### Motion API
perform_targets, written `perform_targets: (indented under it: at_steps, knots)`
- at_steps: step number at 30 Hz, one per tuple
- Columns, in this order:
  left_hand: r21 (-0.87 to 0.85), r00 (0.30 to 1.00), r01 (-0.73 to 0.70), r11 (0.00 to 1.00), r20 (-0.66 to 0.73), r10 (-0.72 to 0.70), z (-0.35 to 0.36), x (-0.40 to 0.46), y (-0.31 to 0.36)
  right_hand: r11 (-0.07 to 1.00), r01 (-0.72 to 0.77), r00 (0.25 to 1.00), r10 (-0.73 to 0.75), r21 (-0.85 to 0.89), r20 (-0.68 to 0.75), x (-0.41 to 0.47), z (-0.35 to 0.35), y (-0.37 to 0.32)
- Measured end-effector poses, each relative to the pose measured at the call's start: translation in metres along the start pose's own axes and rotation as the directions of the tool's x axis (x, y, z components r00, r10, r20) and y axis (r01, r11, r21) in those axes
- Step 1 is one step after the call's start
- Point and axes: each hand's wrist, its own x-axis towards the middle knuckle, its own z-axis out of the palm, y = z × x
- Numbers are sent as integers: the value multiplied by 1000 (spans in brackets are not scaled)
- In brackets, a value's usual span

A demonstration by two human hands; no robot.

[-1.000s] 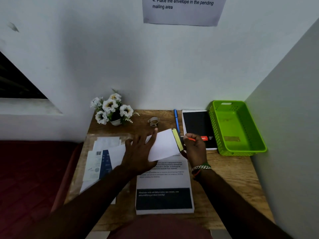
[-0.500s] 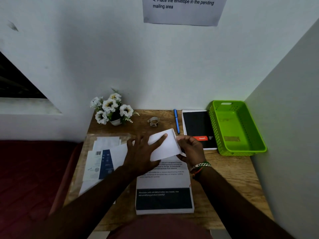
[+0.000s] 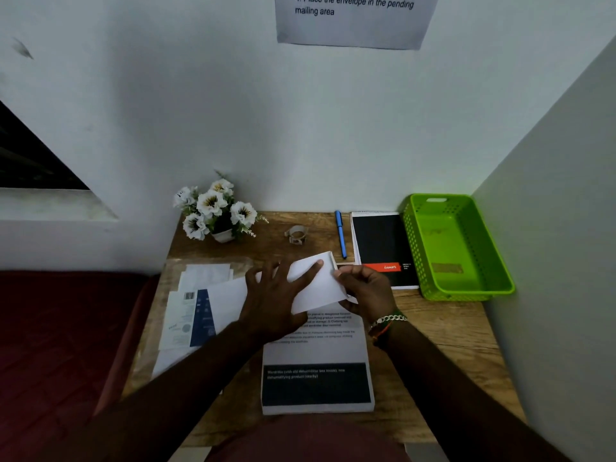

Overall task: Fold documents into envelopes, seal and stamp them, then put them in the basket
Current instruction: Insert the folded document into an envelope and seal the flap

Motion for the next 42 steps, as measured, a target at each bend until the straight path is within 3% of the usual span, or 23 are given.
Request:
perform_targets:
  at_steps: [4,11,18,21,25,28,31,34,37,42]
  knots:
    - [-6,1000,-11,1000,3,11,2,0,2,992,86,996,-88,-94,-23,2,0,5]
    - [20,999,-46,999,-6,46,3,0,2,986,111,994,-113,-128,-8,4,0,12]
    - [22,992,-117,993,-49,117,8,2,3,1000,-11,1000,11,-28,24,-2,4,6]
    - [-69,987,-132,989,-102,124,5,1,2,999,33,999,-33,7,37,-5,2,3]
    - [-244,950,-207,947,-282,135,5,4,1,998,57,998,-58,20,26,-6,0,3]
    - [-390,920,-273,879,-373,120,-3,5,3,997,67,997,-66,35,-29,-4,0,0]
    - [-614,929,-195,765,-365,-56,-21,12,17,990,141,990,-141,8,6,-3,-1,-5]
    - [-791,936,12,611,-207,-286,-41,31,34,968,248,965,-244,-33,93,-5,1,-16]
    - [-881,943,80,467,-86,-323,-60,47,42,961,278,952,-274,-8,135,-11,3,-31]
    - [-956,921,103,276,-13,-389,-84,50,38,974,226,974,-226,27,25,-21,-5,-40]
